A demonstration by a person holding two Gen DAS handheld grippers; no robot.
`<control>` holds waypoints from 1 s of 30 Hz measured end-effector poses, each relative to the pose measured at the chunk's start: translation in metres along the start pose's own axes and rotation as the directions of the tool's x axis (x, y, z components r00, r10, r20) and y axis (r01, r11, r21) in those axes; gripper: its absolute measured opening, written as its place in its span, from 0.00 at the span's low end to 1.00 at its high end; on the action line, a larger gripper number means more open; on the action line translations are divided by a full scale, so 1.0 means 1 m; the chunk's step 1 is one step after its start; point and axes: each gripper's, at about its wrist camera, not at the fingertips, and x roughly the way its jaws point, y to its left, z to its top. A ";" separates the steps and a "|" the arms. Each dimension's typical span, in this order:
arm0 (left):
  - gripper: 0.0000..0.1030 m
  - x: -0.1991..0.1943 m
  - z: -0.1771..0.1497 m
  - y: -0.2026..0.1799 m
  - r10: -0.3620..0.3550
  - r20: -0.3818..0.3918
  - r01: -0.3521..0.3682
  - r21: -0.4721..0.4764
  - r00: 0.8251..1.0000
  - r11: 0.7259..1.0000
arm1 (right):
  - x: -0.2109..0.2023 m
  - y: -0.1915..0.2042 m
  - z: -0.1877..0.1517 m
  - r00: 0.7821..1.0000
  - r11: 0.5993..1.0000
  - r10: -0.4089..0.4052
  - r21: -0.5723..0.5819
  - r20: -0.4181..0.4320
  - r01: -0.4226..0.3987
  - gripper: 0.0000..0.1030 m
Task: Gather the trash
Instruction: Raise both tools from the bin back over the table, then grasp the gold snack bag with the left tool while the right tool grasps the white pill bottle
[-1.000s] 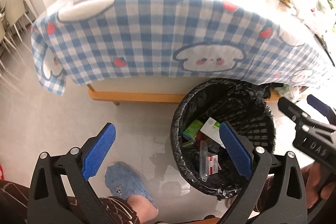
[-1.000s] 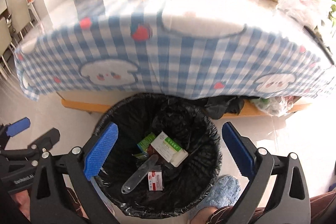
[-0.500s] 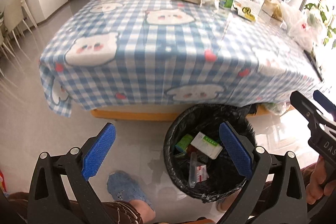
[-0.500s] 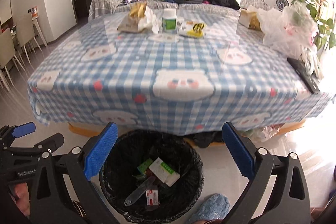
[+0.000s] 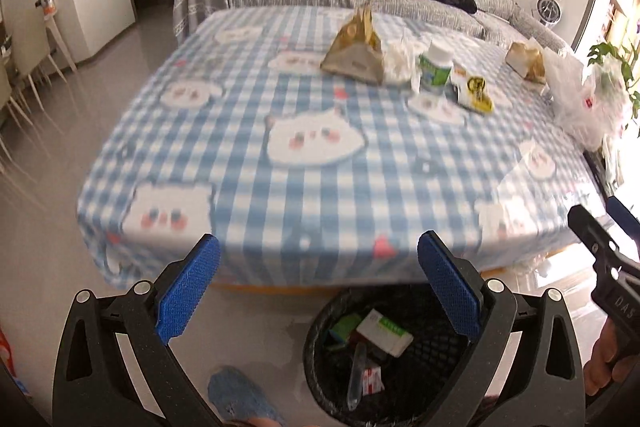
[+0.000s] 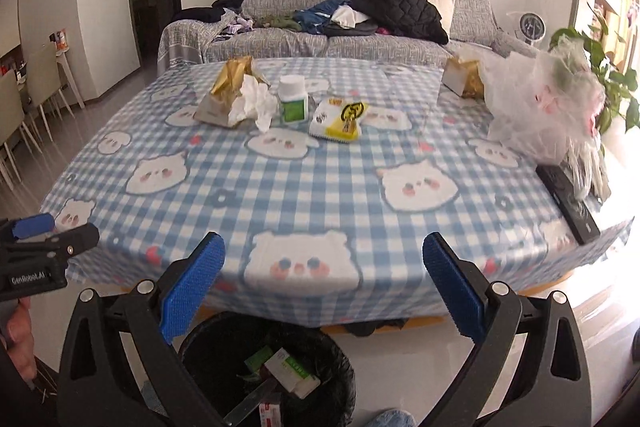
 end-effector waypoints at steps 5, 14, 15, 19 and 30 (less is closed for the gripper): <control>0.94 0.013 0.035 -0.006 -0.022 -0.005 0.022 -0.011 1.000 1.000 | 0.019 0.000 0.023 1.000 1.000 0.019 -0.019 0.008 -0.019 0.93; 0.94 0.046 0.093 -0.014 -0.001 -0.007 0.001 -0.017 1.000 1.000 | 0.060 0.009 0.056 0.998 0.997 0.055 -0.063 0.005 -0.055 0.92; 0.94 0.050 0.098 -0.014 0.003 -0.008 -0.003 -0.019 1.000 1.000 | 0.066 0.010 0.059 0.998 0.996 0.059 -0.068 0.004 -0.059 0.91; 0.94 0.070 0.122 -0.015 0.008 -0.020 -0.009 -0.028 1.000 1.000 | 0.088 0.009 0.070 0.997 0.995 0.073 -0.064 -0.009 -0.073 0.89; 0.94 0.122 0.189 -0.017 0.005 -0.041 -0.007 -0.046 0.999 0.999 | 0.146 0.013 0.106 0.994 0.992 0.104 -0.075 -0.016 -0.105 0.83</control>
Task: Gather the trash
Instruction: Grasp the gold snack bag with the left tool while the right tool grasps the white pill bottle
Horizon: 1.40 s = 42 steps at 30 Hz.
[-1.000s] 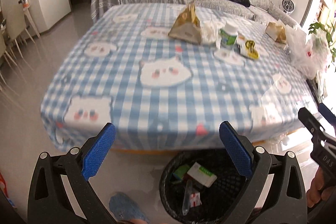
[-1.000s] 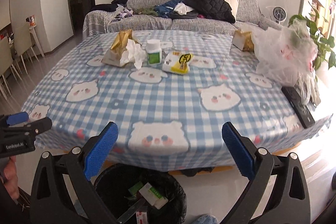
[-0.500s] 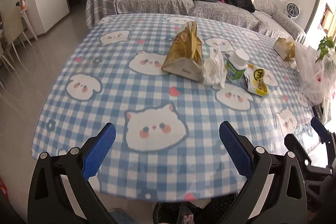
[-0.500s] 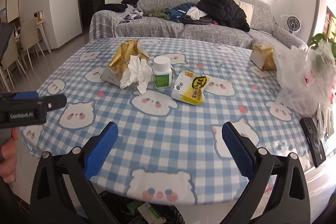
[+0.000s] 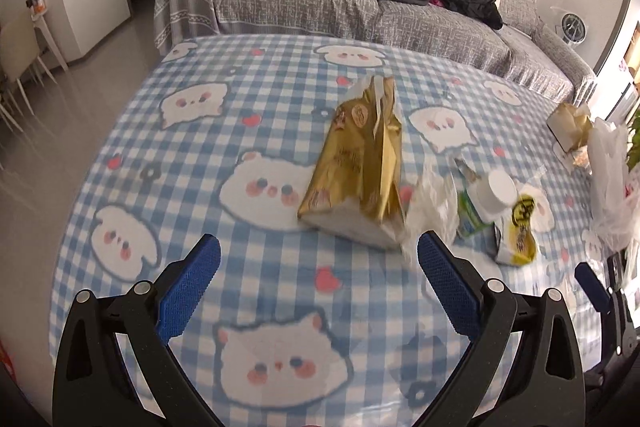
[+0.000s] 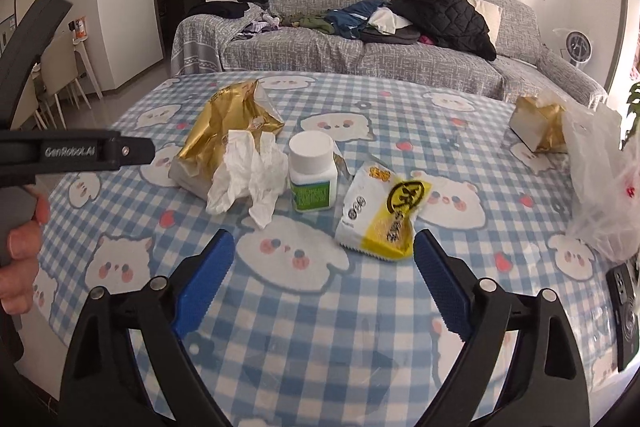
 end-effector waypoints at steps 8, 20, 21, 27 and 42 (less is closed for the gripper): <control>0.94 0.052 0.054 -0.019 0.019 -0.032 -0.018 0.039 0.999 0.999 | 0.045 -0.002 0.018 1.000 1.000 0.009 -0.026 -0.012 -0.010 0.77; 0.81 0.112 0.080 -0.036 0.036 -0.105 -0.030 0.062 0.994 0.998 | 0.086 -0.004 0.028 0.998 0.999 0.042 -0.003 -0.045 -0.042 0.66; 0.78 0.117 0.080 -0.037 0.037 -0.116 -0.030 0.062 0.993 0.998 | 0.088 -0.002 0.029 0.998 0.999 0.043 -0.004 -0.046 -0.043 0.65; 0.52 0.136 0.076 -0.043 0.011 -0.178 0.004 0.084 0.984 0.996 | 0.100 0.004 0.030 0.997 0.999 0.048 -0.015 -0.056 -0.049 0.50; 0.03 0.121 0.085 -0.033 0.038 -0.130 -0.025 0.098 0.991 0.995 | 0.090 -0.010 0.040 0.999 0.999 0.048 0.020 -0.015 -0.048 0.40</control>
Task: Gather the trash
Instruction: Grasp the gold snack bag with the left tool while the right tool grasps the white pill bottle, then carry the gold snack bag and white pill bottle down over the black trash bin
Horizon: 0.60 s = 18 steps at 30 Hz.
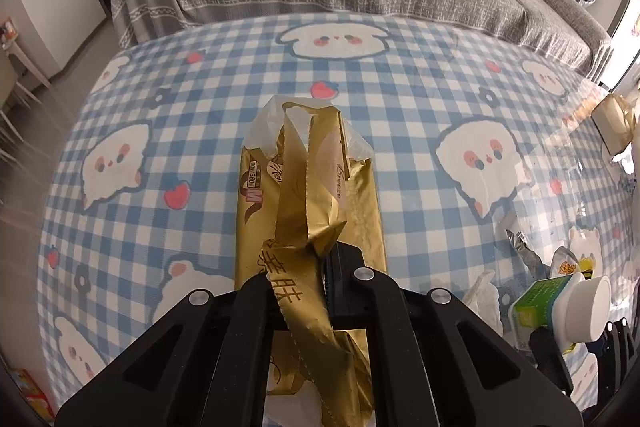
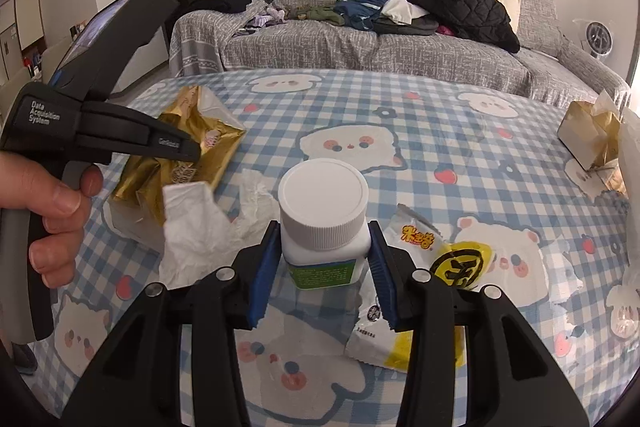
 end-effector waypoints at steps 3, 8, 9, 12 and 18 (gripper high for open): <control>0.03 -0.007 0.002 0.006 0.005 0.013 -0.005 -0.003 1.000 1.000 | -0.005 -0.002 0.002 1.000 1.000 -0.013 -0.001 0.011 0.013 0.40; 0.03 -0.015 0.002 0.011 0.028 0.023 -0.028 0.006 0.999 1.000 | -0.013 -0.003 0.005 1.000 1.000 -0.020 0.002 0.022 0.020 0.40; 0.03 -0.017 0.001 0.011 0.031 0.024 -0.031 0.008 0.999 0.999 | -0.014 -0.003 0.005 1.000 1.000 -0.021 0.002 0.023 0.021 0.40; 0.03 -0.025 -0.001 0.012 0.038 0.033 -0.039 0.019 0.999 0.999 | -0.021 -0.003 0.006 1.000 1.000 -0.020 0.007 0.024 0.020 0.40; 0.03 -0.050 -0.005 0.014 0.034 0.053 -0.035 0.023 0.998 0.999 | -0.039 0.001 0.010 0.999 1.000 -0.023 0.004 0.029 0.023 0.40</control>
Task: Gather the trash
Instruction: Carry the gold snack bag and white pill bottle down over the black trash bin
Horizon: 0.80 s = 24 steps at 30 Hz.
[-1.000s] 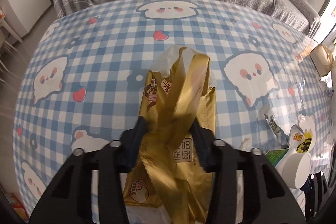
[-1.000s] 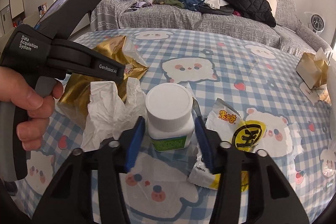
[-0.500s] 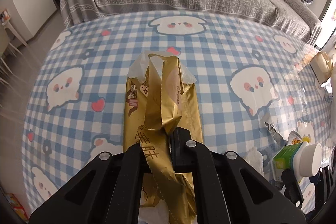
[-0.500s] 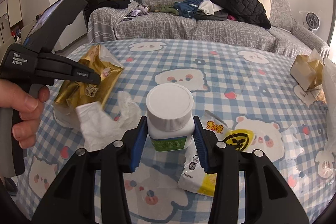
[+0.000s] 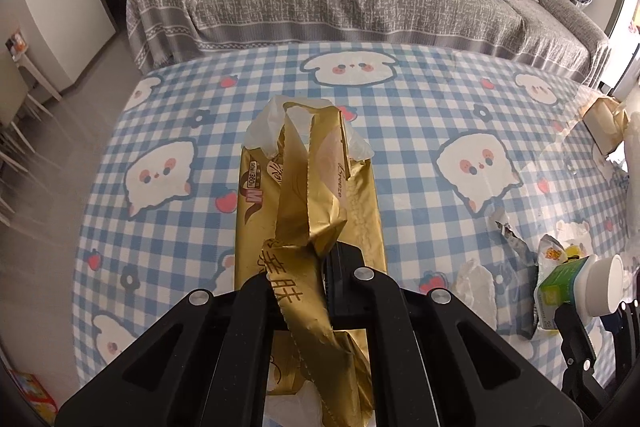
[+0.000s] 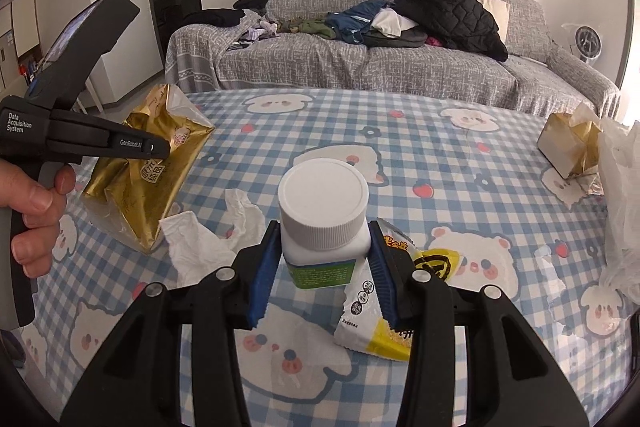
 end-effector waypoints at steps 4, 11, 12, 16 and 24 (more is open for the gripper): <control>0.03 -0.015 -0.005 0.000 -0.006 0.005 0.006 0.003 1.000 1.000 | -0.015 0.004 0.004 1.000 1.000 0.001 -0.008 -0.001 -0.001 0.40; 0.03 -0.038 -0.028 0.003 -0.015 -0.005 0.015 -0.004 1.000 1.000 | -0.043 0.011 0.007 1.000 1.000 0.011 -0.012 0.007 -0.011 0.40; 0.03 -0.040 -0.035 0.003 -0.016 -0.008 0.016 -0.010 1.000 1.000 | -0.048 0.012 0.008 1.000 1.000 0.014 -0.011 0.010 -0.013 0.40; 0.03 -0.041 -0.066 0.004 -0.037 -0.046 0.035 -0.034 0.998 0.999 | -0.068 0.017 0.005 1.000 1.000 0.018 -0.010 0.025 -0.018 0.40; 0.03 -0.064 -0.104 0.005 -0.020 -0.032 0.018 -0.039 0.999 0.999 | -0.096 0.023 -0.009 1.000 1.000 0.025 -0.014 0.013 -0.024 0.40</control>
